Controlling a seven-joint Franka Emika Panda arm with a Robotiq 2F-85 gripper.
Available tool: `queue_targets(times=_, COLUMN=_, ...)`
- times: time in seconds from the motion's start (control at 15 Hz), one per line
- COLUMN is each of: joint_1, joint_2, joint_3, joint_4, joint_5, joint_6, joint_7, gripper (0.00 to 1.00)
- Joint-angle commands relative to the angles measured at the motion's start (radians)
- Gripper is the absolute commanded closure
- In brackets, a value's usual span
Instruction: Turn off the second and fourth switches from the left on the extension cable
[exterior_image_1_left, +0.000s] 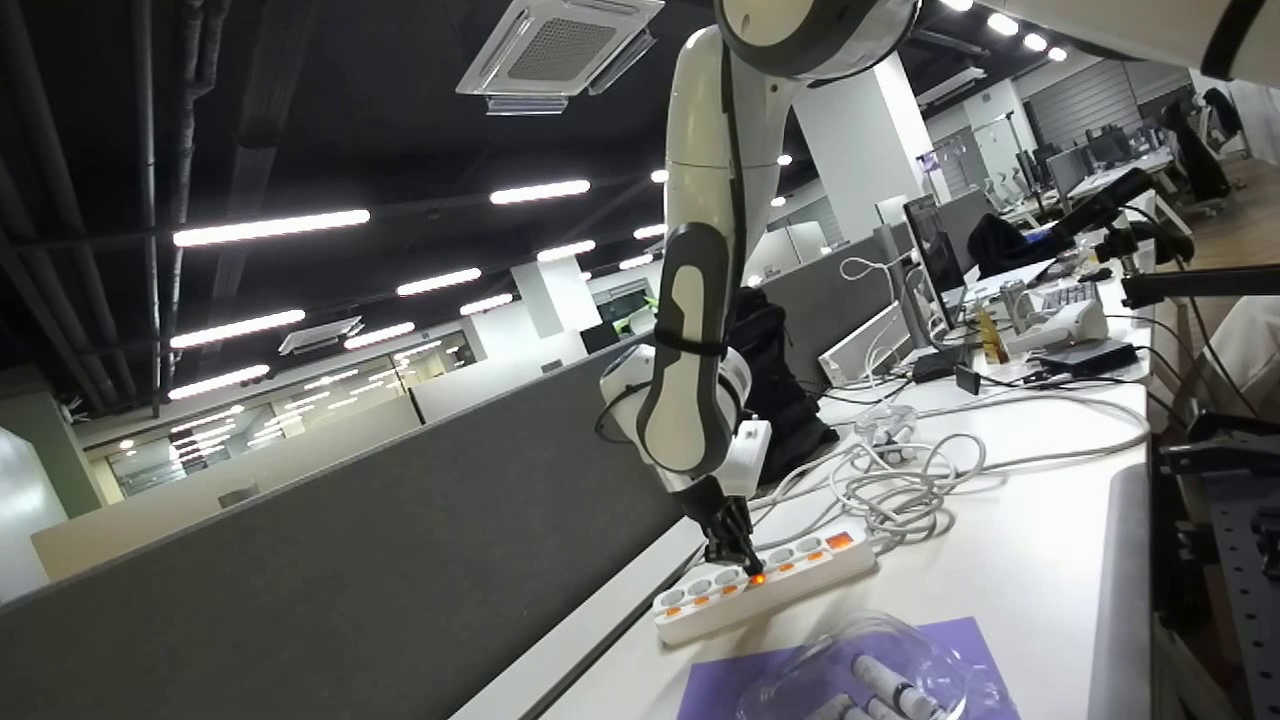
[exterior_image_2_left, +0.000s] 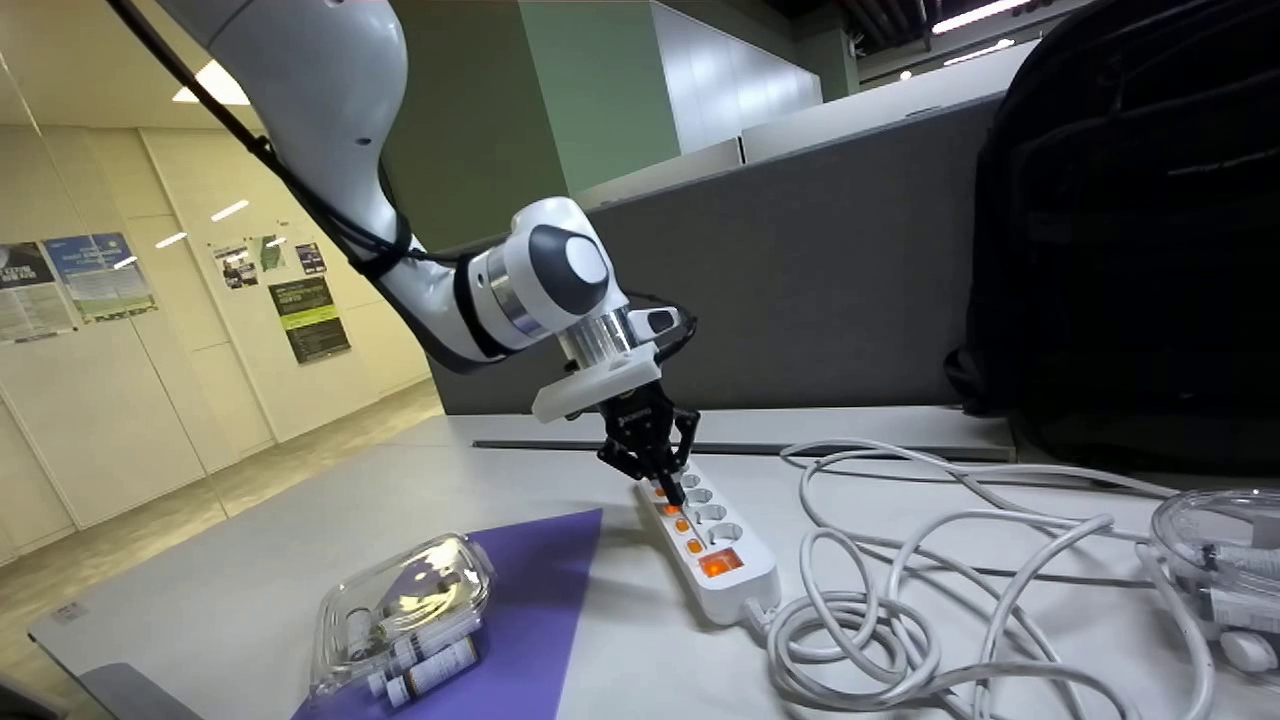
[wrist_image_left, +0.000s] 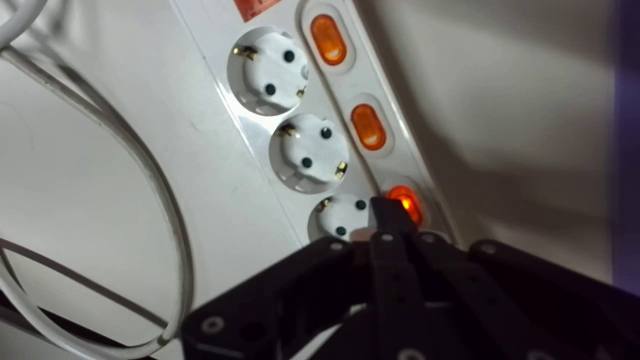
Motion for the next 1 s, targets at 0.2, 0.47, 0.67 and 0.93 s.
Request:
queue_targets(times=0.2, joint_1=-0.008, joint_2=-0.008, joint_3=-0.005, joint_4=-0.087, joint_5=0.0, joint_6=0.175, joint_7=0.031, gripper=1.0)
queue_targets(times=0.47, joint_1=-0.052, joint_2=0.001, joint_3=0.036, joint_4=-0.1, joint_5=0.065, joint_6=0.181, joint_7=-0.009, gripper=1.0)
queue_targets(times=0.67, joint_1=-0.085, joint_2=0.02, joint_3=0.061, joint_4=-0.088, joint_5=0.113, joint_6=0.133, joint_7=-0.035, gripper=1.0)
queue_targets(times=0.93, joint_1=-0.073, joint_2=0.019, joint_3=0.037, joint_4=-0.111, joint_5=0.098, joint_6=0.154, joint_7=-0.024, gripper=1.0)
